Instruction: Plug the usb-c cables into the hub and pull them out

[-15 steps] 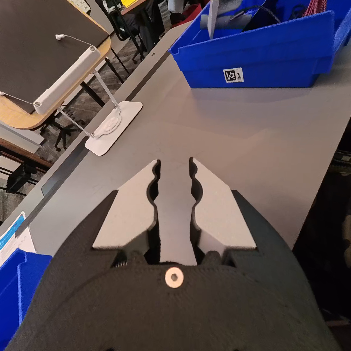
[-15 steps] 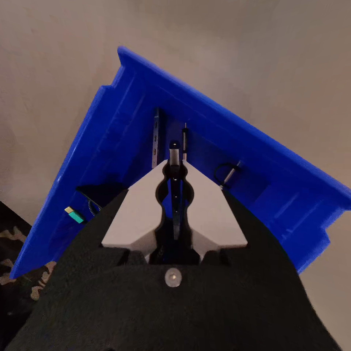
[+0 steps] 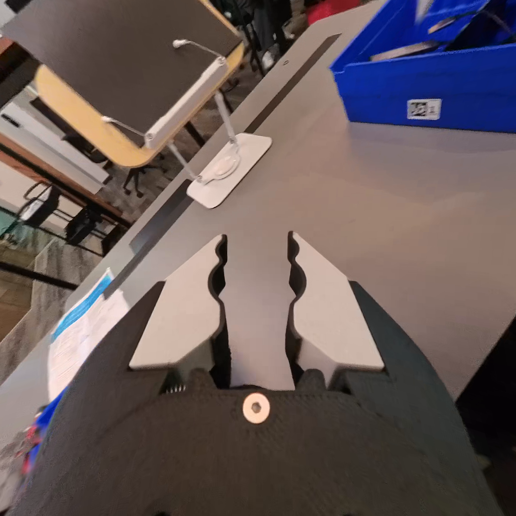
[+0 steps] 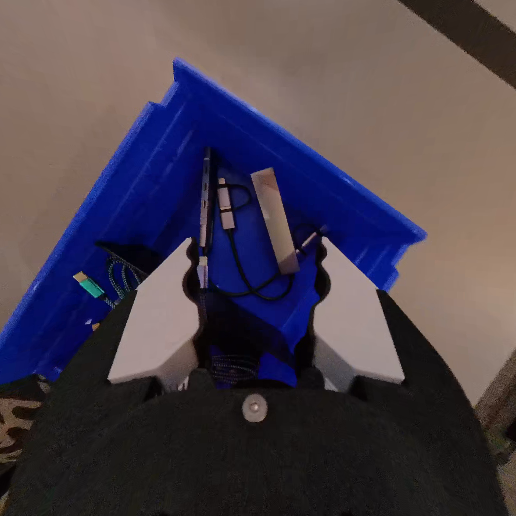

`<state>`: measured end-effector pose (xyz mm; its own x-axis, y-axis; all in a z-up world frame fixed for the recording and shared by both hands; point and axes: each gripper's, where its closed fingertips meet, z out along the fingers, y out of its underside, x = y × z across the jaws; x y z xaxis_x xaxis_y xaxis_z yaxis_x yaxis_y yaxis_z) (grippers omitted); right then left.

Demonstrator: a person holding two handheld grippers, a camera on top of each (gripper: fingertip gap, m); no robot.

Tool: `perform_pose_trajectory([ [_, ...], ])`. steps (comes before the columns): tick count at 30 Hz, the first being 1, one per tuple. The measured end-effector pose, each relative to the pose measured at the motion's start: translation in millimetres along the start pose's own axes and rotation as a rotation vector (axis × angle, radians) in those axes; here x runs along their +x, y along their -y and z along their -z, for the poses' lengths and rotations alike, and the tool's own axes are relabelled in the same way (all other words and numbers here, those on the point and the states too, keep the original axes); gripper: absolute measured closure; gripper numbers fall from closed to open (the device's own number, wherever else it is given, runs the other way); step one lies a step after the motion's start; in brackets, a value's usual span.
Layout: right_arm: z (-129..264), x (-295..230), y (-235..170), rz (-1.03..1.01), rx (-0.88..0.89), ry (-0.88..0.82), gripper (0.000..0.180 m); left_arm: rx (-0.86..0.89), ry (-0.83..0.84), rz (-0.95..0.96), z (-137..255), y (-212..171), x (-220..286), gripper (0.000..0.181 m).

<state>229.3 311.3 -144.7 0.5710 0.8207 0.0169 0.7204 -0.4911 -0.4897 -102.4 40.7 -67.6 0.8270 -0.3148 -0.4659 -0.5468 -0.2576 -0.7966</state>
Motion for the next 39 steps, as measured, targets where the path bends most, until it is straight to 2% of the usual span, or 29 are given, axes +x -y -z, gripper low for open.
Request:
perform_pose_trajectory([
  [5, 56.9, 35.0, -29.4, -0.035, 0.070, -0.214, 0.096, -0.161, 0.133, 0.061, 30.0, -30.3, -86.4, 0.130],
  [6, 64.3, 39.6, -40.3, -0.051, 0.072, -0.236, 0.094, -0.242, 0.159, 0.121, 37.1, -48.9, -106.0, 0.130],
  [8, 72.1, 44.3, -65.3, -0.072, 0.060, -0.243, 0.095, -0.406, 0.132, 0.264, 51.3, -91.1, -130.9, 0.115],
  [11, 71.9, 48.5, -93.6, -0.142, 0.088, -0.188, 0.100, -0.474, 0.172, 0.380, 75.3, -139.2, -171.1, 0.118],
  [14, 56.4, 48.7, -118.1, -0.196, 0.061, -0.125, 0.101, -0.605, 0.172, 0.496, 98.0, -200.4, -186.3, 0.112],
  [17, 44.7, 31.1, -110.0, -0.223, 0.136, 0.025, 0.110, -0.736, 0.215, 0.540, 119.4, -262.6, -193.5, 0.114],
  [21, 20.9, 9.2, -108.4, -0.217, 0.089, 0.147, 0.114, -0.805, 0.200, 0.639, 134.3, -317.8, -188.3, 0.117],
  [24, 1.2, 9.5, -112.0, -0.210, 0.037, 0.100, 0.112, -0.808, 0.169, 0.677, 140.3, -331.5, -186.3, 0.126],
  [25, -5.3, 10.6, -110.9, -0.210, 0.034, 0.083, 0.111, -0.794, 0.139, 0.676, 140.3, -329.3, -184.7, 0.138],
  [26, -7.1, 9.9, -109.3, -0.214, 0.034, 0.074, 0.112, -0.810, 0.130, 0.670, 142.4, -330.9, -185.0, 0.140],
  [30, -13.6, -0.5, -97.9, -0.215, 0.048, 0.083, 0.121, -0.821, 0.145, 0.609, 144.4, -335.3, -199.3, 0.129],
  [32, -17.0, -9.6, -93.0, -0.202, 0.041, 0.090, 0.121, -0.812, 0.116, 0.608, 141.8, -336.7, -200.1, 0.128],
  [37, -27.0, -38.3, -77.4, -0.188, 0.038, 0.118, 0.123, -0.863, -0.124, 0.691, 131.4, -350.0, -158.2, 0.151],
  [39, -31.9, -51.1, -70.6, -0.185, 0.041, 0.129, 0.125, -0.849, -0.164, 0.694, 128.1, -352.4, -150.5, 0.163],
])
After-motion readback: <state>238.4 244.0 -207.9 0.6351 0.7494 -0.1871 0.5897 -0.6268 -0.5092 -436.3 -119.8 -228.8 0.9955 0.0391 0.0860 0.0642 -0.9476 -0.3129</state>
